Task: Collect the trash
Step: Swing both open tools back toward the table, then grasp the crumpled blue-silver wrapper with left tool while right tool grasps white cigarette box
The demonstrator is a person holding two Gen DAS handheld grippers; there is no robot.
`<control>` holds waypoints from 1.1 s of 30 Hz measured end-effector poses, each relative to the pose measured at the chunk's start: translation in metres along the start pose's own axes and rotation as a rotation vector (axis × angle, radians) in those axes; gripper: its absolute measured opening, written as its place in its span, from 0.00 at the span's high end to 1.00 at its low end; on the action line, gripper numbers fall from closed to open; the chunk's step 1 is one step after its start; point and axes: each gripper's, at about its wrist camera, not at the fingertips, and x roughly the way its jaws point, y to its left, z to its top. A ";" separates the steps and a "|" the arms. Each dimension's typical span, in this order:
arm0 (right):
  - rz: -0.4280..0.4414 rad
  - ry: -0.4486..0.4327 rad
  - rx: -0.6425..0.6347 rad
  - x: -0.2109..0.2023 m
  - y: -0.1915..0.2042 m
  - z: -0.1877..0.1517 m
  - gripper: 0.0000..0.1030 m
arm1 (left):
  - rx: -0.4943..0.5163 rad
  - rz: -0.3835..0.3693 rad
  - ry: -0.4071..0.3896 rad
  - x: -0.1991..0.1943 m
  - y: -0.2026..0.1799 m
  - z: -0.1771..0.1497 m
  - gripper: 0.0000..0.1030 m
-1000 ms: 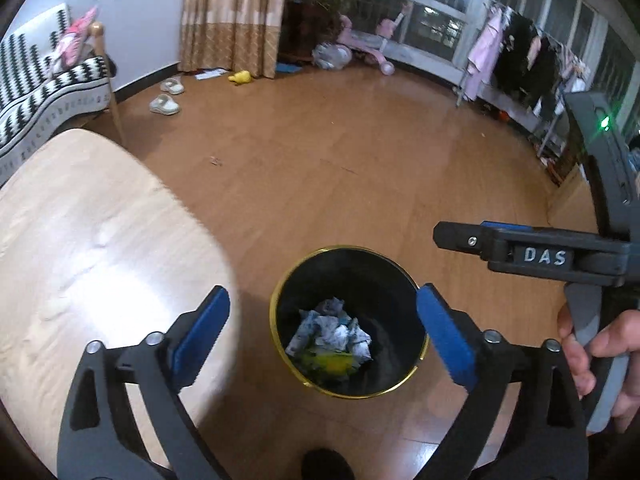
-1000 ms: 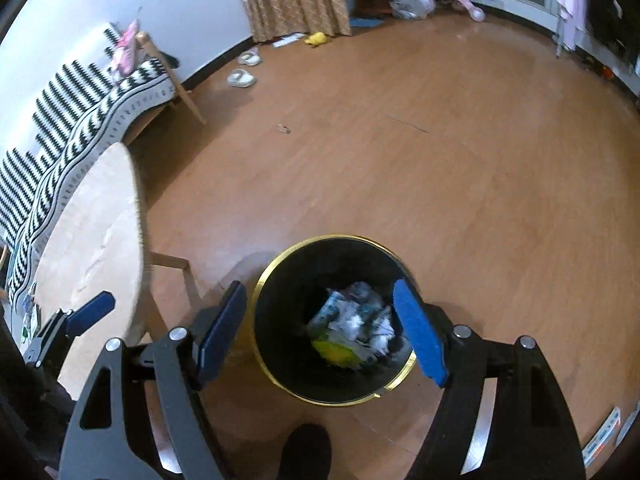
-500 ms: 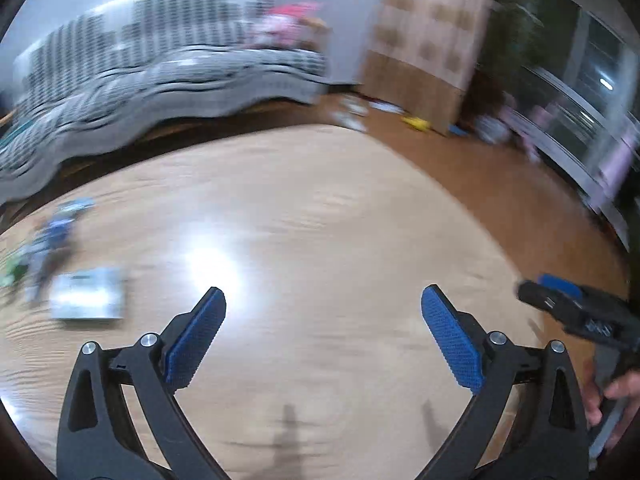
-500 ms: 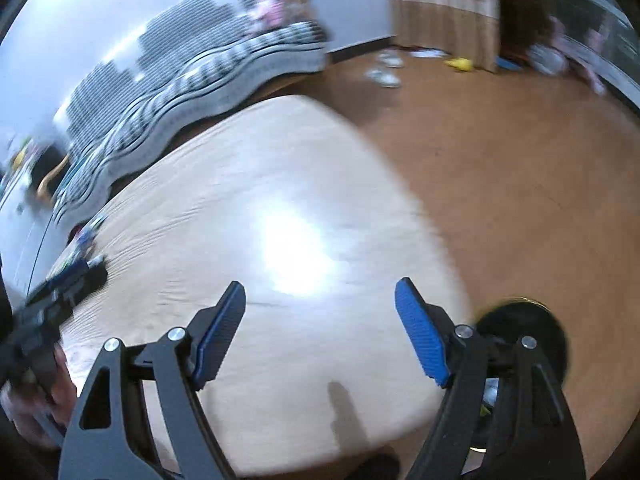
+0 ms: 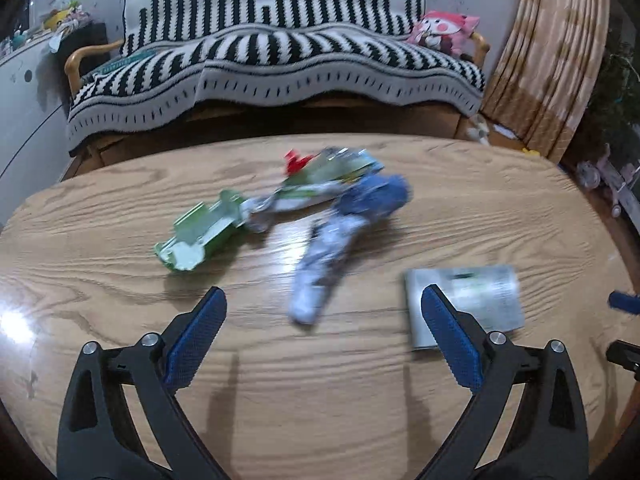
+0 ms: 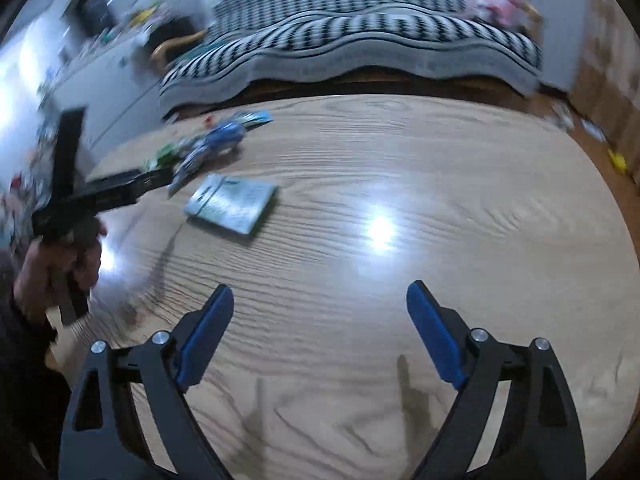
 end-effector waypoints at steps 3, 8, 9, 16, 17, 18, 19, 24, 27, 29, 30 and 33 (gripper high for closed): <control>0.026 0.021 -0.076 0.021 0.018 0.014 0.09 | -0.014 -0.027 0.031 0.018 0.013 0.000 0.14; 0.034 0.056 -0.142 0.052 0.027 0.024 0.08 | 0.030 -0.044 0.018 0.030 0.006 0.004 0.44; 0.031 0.062 -0.153 0.059 0.030 0.026 0.08 | 0.041 -0.043 0.016 0.030 0.003 0.006 0.74; 0.071 0.093 -0.272 0.096 0.050 0.047 0.07 | 0.008 -0.061 0.000 0.012 0.000 0.006 0.84; 0.074 0.104 -0.310 0.102 0.056 0.050 0.07 | 0.009 -0.060 -0.003 0.009 0.000 0.006 0.84; 0.074 0.106 -0.342 0.107 0.061 0.052 0.07 | 0.002 -0.065 -0.007 0.003 0.000 0.006 0.85; 0.073 0.108 -0.373 0.112 0.066 0.055 0.07 | -0.003 -0.072 -0.007 0.000 0.000 0.006 0.86; 0.090 0.136 -0.416 0.137 0.081 0.076 0.06 | -0.003 -0.068 -0.025 -0.012 0.000 0.007 0.87; 0.118 0.124 -0.438 0.136 0.088 0.075 0.26 | 0.016 -0.046 -0.021 -0.013 -0.002 0.005 0.88; 0.121 0.128 -0.425 0.129 0.090 0.073 0.40 | 0.003 -0.043 -0.023 -0.013 0.000 0.007 0.88; 0.117 0.130 -0.415 0.125 0.089 0.071 0.41 | -0.009 -0.046 -0.023 -0.014 0.000 0.008 0.88; 0.107 0.107 -0.378 0.105 0.082 0.059 0.41 | -0.010 -0.063 -0.035 -0.023 -0.008 0.011 0.88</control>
